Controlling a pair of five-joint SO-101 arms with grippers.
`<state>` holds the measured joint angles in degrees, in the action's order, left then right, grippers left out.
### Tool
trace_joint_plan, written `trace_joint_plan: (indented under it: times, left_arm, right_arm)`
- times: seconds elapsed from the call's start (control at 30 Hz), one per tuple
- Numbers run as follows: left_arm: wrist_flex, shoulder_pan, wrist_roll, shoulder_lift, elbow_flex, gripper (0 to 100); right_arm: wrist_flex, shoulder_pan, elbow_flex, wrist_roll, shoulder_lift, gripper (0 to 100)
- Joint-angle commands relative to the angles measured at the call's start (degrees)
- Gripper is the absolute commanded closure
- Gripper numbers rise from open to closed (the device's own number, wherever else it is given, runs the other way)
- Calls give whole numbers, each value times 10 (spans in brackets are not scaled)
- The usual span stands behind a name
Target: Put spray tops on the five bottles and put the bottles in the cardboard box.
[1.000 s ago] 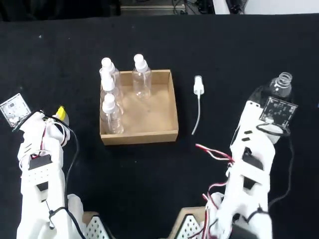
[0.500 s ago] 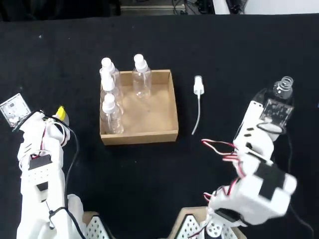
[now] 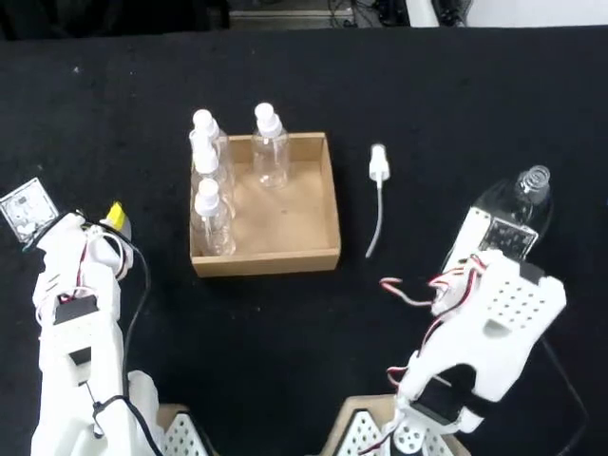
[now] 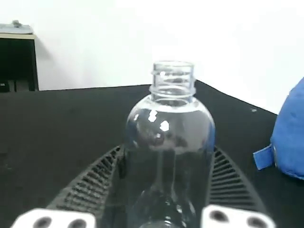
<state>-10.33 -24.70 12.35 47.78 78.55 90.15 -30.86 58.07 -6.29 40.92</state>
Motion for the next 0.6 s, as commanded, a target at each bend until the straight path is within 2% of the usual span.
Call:
trace_joint_plan:
  times: [0.0,0.43,0.57]
  left_arm:
    - [13,6,-4,6,-3,798]
    - [13,7,-4,6,-4,798]
    - [13,7,-4,6,-4,798]
  right_arm:
    - [33,-11,-19,-5,7,683]
    - [36,-11,-18,-5,5,679]
    - [36,-14,7,-4,-41,679]
